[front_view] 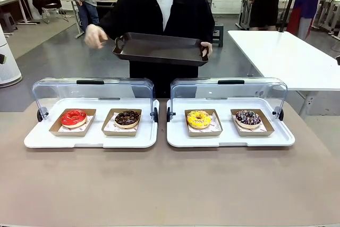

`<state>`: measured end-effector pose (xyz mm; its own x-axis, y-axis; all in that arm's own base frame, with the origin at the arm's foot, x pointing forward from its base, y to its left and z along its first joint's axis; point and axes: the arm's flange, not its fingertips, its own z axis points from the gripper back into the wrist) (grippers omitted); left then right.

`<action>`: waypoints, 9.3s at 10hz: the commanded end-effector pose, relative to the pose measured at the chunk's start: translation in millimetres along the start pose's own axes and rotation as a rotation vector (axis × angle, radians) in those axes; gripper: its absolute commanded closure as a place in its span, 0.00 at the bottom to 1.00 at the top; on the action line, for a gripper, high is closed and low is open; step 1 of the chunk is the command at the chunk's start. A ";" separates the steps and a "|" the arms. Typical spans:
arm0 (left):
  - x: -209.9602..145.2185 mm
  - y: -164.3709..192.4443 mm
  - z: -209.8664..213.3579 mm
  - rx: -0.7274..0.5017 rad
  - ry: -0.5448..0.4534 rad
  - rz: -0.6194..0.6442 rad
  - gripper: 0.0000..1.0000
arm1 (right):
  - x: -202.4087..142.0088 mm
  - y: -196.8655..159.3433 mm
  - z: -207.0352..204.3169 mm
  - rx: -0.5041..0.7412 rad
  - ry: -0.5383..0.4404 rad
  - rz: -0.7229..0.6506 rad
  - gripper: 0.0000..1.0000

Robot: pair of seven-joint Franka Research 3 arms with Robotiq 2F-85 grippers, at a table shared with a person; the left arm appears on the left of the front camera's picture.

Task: Provide the desired donut to the person.
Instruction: Pick up and lift the Paper togo box containing the Donut pointed at by the person.

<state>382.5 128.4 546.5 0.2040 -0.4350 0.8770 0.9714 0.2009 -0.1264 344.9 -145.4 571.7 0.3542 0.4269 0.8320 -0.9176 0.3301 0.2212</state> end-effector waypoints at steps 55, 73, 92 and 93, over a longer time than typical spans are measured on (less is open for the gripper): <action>-40.9 33.8 -218.0 0.061 0.923 -0.475 0.00 | 2.0 -1.3 -1.0 0.009 -0.020 0.010 0.00; -71.0 95.1 -299.4 -0.039 1.056 -0.517 0.15 | 2.0 -1.3 -1.0 0.009 -0.020 0.010 0.00; 27.0 43.9 -240.1 -0.010 1.118 -0.358 1.00 | 2.0 -1.3 -1.0 0.009 -0.020 0.010 0.00; 48.4 34.8 -225.5 0.009 1.109 -0.361 1.00 | 2.0 -1.3 -1.0 0.009 -0.020 0.010 0.00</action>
<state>457.8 -81.4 457.7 -0.1035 -0.9944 -0.0212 0.9931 -0.1045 0.0525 344.6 -144.5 572.0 0.3575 0.4322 0.8279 -0.9174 0.3287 0.2245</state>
